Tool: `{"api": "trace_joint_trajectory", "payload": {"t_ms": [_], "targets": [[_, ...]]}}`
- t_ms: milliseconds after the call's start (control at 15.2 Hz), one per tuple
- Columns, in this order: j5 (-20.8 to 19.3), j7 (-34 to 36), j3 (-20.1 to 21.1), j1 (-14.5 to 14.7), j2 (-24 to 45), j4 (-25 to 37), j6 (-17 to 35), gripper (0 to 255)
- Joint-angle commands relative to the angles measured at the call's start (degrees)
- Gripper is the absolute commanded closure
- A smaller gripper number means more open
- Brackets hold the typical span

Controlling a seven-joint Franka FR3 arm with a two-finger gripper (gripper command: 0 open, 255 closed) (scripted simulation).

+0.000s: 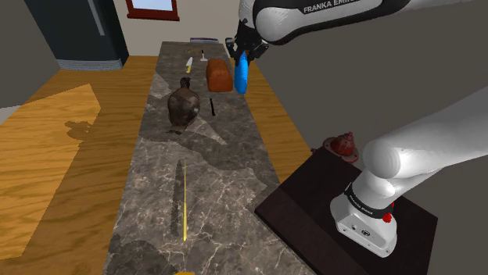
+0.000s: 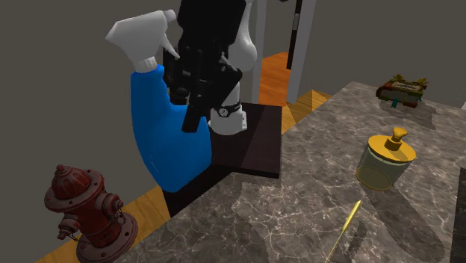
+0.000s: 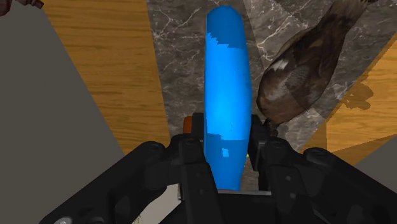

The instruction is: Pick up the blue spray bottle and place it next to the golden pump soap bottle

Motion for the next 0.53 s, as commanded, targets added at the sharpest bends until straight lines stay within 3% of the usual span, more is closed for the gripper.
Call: {"api": "trace_joint_trajectory", "payload": {"t_ms": [0,462], "targets": [[0.42,-0.66,-0.43,0.17,-0.41,1.04,-1.36,255],[3.40,6.18,4.53,4.49,-5.99,-0.58,-5.72,255]]}}
